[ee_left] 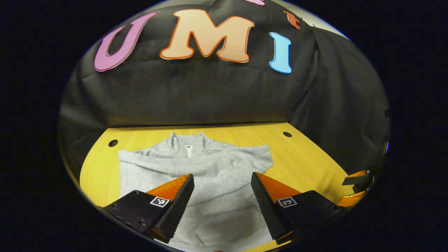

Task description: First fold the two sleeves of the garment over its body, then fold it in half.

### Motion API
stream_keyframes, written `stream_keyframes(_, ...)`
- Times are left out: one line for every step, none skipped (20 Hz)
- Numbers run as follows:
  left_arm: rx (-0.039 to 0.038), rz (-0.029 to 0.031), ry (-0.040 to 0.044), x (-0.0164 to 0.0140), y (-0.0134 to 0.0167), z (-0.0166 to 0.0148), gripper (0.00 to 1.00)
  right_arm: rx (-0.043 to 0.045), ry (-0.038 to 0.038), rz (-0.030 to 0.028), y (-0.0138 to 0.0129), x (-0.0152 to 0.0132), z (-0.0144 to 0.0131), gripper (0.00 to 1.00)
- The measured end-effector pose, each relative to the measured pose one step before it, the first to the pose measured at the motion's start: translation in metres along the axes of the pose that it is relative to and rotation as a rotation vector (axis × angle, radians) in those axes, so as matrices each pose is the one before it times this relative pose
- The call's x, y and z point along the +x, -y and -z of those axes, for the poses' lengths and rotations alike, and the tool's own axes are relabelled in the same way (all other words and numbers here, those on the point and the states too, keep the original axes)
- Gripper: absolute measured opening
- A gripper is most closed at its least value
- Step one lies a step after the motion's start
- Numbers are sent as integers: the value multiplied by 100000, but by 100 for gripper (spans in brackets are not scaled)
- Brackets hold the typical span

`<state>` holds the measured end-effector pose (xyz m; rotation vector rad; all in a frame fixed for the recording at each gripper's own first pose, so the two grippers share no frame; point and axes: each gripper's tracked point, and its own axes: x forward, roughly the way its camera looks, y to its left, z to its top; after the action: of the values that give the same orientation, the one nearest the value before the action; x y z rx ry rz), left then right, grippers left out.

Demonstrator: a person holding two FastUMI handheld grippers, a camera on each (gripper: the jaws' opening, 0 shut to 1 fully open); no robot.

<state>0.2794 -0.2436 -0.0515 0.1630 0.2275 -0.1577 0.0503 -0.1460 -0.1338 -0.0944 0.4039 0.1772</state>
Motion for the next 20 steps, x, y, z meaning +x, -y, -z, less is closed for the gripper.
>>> stream_keyframes(239,-1426,-313,-1526,-1297,484,96,-659,-986,-449,-679,280,567,98)
stream_keyframes(3,-1471,-118,-1398,-1291,808,95,-809,-1010,-310,-731,353,513,98)
stream_keyframes(174,-1135,-1018,-1470,-1194,933,96,-623,-1147,45,-655,251,512,98)
stream_keyframes(371,-1419,-1201,-1078,-1111,893,95,-163,-1128,-200,-665,343,615,98)
stream_keyframes(245,-1517,-1344,-1111,-1089,1046,96,147,-1264,8,-608,329,693,95)
stream_keyframes(-279,-1394,-1741,-829,-1211,1344,96,131,-1658,125,-536,412,707,95)
stream_keyframes(-938,-1308,-2393,-954,-890,1519,95,-15,-1851,815,-194,359,791,95)
stream_keyframes(-932,-1018,-2929,-848,-754,1454,96,-138,-1806,623,-227,524,702,95)
stream_keyframes(-947,-851,-2587,-850,-754,1465,96,-272,-1854,838,-321,252,922,98)
stream_keyframes(-1203,-1232,-2675,-676,-1130,2056,96,-180,-1542,881,-161,326,610,95)
stream_keyframes(-1292,-963,-2152,-422,-733,1466,96,-83,-1351,989,-104,259,657,98)
stream_keyframes(-1193,-648,-2110,29,-716,1287,96,67,-1218,1143,-28,378,593,98)
stream_keyframes(-1308,-930,-1839,-235,-749,1351,96,167,-1052,1408,11,320,583,98)
stream_keyframes(-1162,-585,-1599,15,-695,1190,96,7,-1278,853,36,289,493,98)
stream_keyframes(-1155,-589,-1950,109,-576,940,96,88,-984,1274,65,216,419,98)
stream_keyframes(-1104,-423,-1747,218,-513,819,96,336,-725,717,-31,294,155,95)
stream_keyframes(-948,-48,-937,203,-304,483,96,394,-519,732,-34,301,214,95)
stream_keyframes(-776,39,-366,212,-196,264,96,160,-307,856,90,545,-129,95)
stream_keyframes(-297,-159,-284,380,-248,340,96,94,-229,936,-75,424,69,95)
stream_keyframes(-526,-359,-453,455,-151,214,96,-33,-147,1438,63,180,57,98)
